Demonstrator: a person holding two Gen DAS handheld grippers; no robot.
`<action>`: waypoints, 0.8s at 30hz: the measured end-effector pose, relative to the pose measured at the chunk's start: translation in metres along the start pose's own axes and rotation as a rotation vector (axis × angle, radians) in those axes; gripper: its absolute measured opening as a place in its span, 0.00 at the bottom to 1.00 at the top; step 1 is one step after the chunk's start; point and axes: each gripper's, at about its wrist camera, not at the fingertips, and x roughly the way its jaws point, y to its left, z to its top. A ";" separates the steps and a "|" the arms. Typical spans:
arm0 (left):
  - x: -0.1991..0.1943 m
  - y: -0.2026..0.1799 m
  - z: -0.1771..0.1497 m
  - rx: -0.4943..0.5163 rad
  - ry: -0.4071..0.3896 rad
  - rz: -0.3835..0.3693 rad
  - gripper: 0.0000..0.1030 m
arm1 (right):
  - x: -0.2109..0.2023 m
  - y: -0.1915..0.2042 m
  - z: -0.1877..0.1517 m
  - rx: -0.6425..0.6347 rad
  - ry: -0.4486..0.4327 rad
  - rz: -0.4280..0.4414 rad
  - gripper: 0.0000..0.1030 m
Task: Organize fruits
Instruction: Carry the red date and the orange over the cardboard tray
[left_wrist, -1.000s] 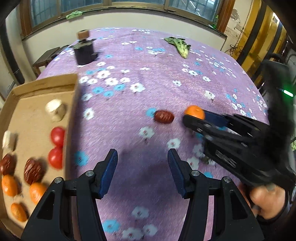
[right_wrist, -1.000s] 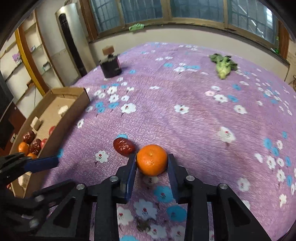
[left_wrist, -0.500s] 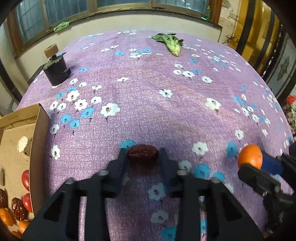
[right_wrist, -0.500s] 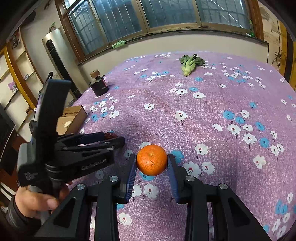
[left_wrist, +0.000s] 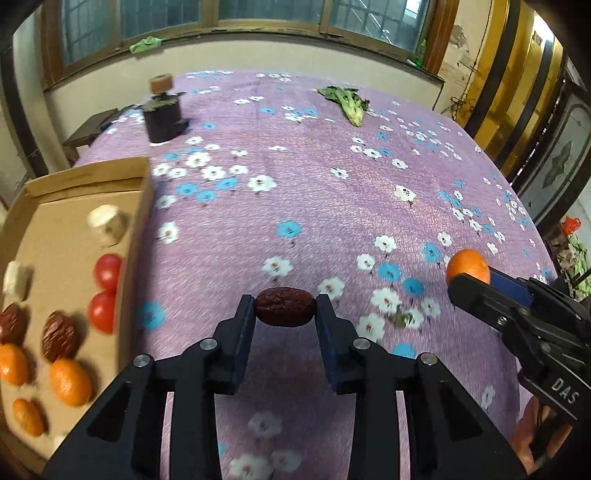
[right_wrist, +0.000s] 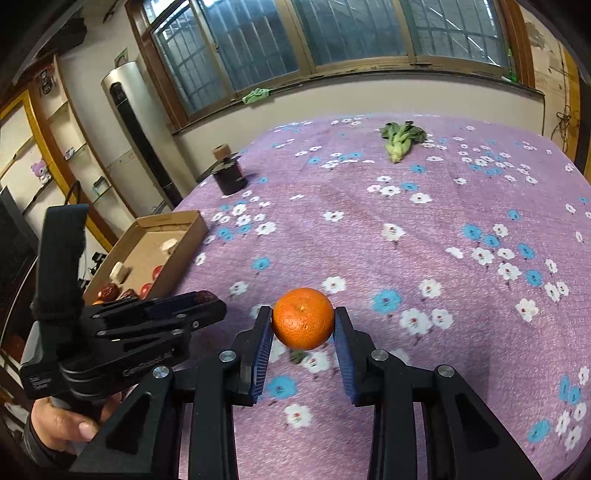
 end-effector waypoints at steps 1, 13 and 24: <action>-0.004 0.002 -0.002 -0.005 -0.006 0.004 0.29 | -0.001 0.005 -0.002 -0.006 0.001 0.007 0.32; -0.040 0.030 -0.027 -0.044 -0.054 0.058 0.30 | -0.003 0.050 -0.013 -0.077 0.013 0.048 0.32; -0.056 0.054 -0.040 -0.090 -0.073 0.077 0.30 | -0.001 0.079 -0.016 -0.129 0.022 0.062 0.32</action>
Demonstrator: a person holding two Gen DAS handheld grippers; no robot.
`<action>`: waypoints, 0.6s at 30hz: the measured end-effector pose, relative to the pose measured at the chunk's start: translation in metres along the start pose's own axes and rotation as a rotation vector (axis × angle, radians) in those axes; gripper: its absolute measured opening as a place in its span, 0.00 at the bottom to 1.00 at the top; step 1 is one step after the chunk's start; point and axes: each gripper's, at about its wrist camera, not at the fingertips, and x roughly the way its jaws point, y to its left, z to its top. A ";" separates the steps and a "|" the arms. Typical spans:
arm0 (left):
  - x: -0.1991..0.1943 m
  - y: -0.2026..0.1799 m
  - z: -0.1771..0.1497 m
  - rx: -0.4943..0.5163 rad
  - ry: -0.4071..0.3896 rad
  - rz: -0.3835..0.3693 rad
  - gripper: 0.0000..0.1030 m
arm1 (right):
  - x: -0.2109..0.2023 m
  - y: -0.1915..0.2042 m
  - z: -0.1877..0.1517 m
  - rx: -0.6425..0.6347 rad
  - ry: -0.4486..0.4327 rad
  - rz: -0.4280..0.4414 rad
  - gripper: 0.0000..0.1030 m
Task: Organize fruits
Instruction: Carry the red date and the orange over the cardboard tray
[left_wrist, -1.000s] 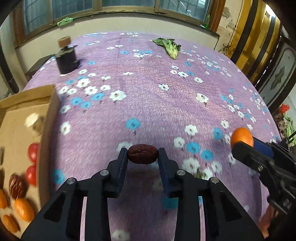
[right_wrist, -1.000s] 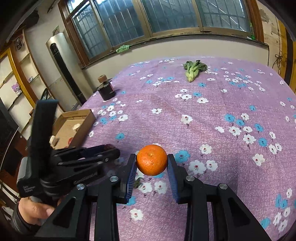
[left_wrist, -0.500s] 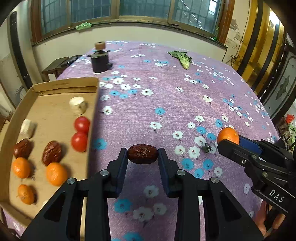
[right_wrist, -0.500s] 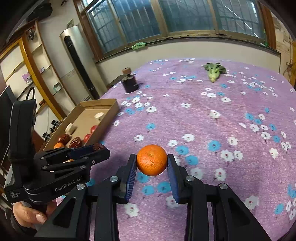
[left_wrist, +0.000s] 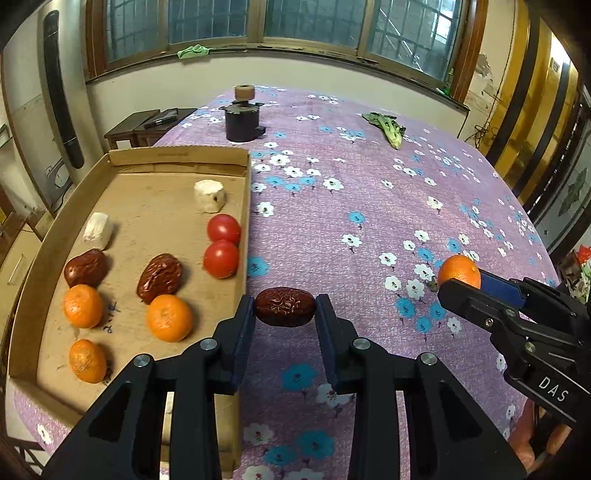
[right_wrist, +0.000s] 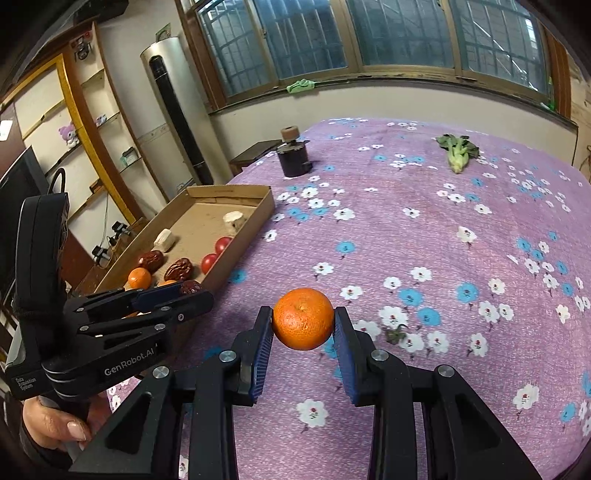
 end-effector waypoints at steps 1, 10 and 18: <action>0.000 0.001 -0.001 -0.002 0.000 0.001 0.30 | 0.000 0.003 0.000 -0.006 0.001 0.002 0.32; -0.007 0.016 -0.004 -0.026 -0.014 0.009 0.30 | 0.007 0.022 0.003 -0.037 0.013 0.016 0.32; -0.015 0.031 -0.004 -0.047 -0.028 0.023 0.30 | 0.016 0.036 0.008 -0.064 0.022 0.036 0.32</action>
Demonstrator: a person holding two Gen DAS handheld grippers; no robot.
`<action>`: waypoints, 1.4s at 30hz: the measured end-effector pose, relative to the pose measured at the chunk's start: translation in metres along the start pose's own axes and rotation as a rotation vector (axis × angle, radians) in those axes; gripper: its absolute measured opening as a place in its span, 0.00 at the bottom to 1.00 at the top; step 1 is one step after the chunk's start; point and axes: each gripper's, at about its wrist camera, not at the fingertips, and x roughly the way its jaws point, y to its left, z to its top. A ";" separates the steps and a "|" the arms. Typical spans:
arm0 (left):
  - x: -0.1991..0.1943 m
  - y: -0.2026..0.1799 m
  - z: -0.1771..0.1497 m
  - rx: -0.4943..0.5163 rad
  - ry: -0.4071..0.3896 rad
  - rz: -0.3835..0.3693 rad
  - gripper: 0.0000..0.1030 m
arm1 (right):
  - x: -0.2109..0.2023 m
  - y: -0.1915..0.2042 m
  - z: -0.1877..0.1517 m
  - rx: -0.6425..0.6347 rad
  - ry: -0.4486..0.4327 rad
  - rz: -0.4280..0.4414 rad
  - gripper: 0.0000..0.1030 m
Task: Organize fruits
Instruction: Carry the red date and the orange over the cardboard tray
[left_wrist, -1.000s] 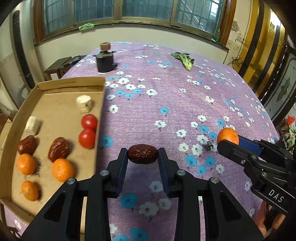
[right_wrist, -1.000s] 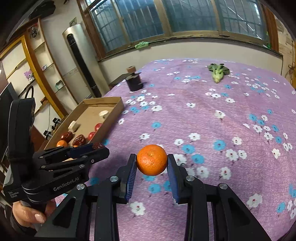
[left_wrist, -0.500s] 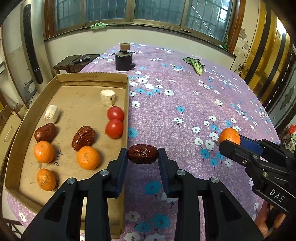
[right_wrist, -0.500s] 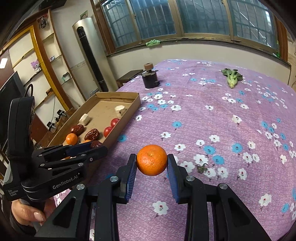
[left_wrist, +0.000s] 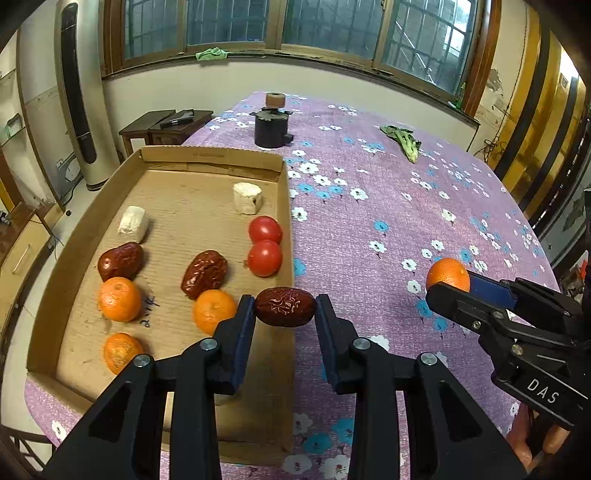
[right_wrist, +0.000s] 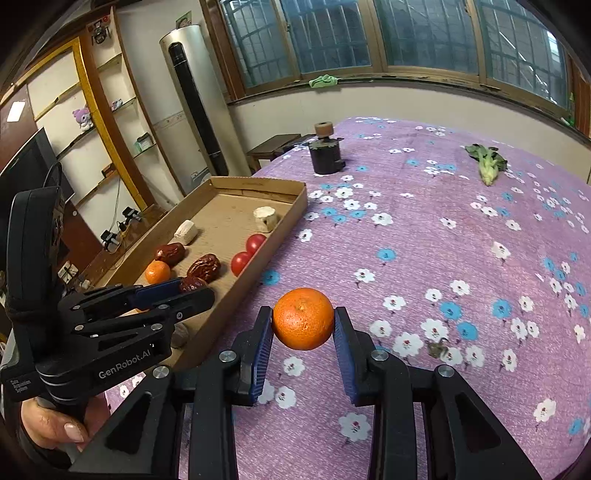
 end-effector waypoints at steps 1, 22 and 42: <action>-0.001 0.001 0.000 -0.002 -0.001 0.000 0.30 | 0.001 0.002 0.001 -0.004 0.001 0.002 0.32; -0.006 0.029 0.009 -0.036 -0.024 0.039 0.30 | 0.021 0.032 0.025 -0.063 0.004 0.048 0.32; 0.008 0.083 0.050 -0.087 -0.023 0.085 0.30 | 0.088 0.057 0.074 -0.093 0.053 0.104 0.32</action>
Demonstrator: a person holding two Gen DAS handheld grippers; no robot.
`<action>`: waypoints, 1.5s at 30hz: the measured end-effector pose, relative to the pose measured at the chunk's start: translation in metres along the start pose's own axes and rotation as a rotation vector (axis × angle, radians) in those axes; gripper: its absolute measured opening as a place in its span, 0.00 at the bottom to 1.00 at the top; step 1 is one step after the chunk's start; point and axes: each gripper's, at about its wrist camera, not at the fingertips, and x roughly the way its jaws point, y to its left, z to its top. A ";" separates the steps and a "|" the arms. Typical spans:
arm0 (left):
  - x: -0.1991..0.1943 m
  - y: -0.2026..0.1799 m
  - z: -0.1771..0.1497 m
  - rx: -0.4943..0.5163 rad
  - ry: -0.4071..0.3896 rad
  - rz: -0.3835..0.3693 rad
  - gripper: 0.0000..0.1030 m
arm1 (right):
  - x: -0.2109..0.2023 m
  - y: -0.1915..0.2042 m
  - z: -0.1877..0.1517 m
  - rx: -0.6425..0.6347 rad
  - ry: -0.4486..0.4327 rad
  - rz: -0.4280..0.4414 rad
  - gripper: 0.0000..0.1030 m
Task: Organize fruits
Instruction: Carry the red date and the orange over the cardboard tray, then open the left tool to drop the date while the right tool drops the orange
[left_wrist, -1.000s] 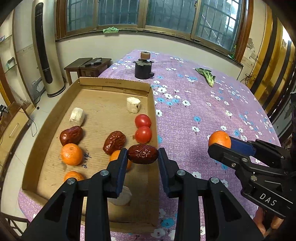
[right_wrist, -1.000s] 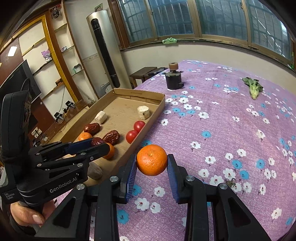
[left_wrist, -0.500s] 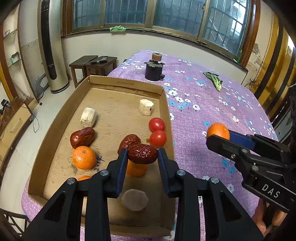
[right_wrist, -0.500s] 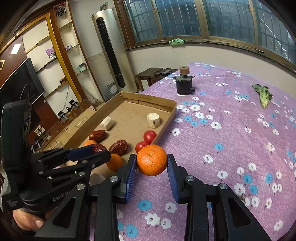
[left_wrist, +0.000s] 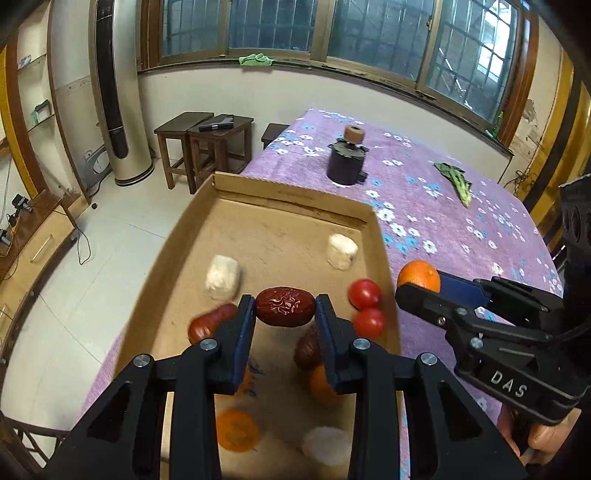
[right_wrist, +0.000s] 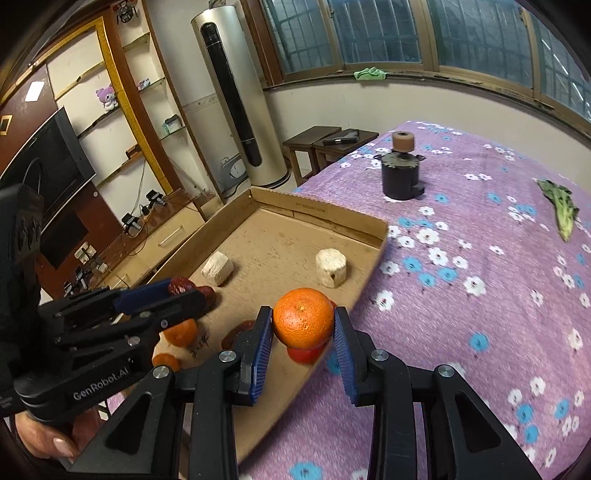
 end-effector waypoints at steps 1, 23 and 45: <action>0.003 0.002 0.003 -0.003 0.003 0.003 0.30 | 0.004 0.001 0.002 -0.002 0.002 0.003 0.32; 0.089 0.032 0.060 -0.024 0.116 0.070 0.30 | 0.092 0.015 0.026 -0.056 0.137 0.038 0.32; 0.103 0.031 0.049 -0.012 0.185 0.134 0.36 | 0.103 0.026 0.018 -0.141 0.163 0.013 0.41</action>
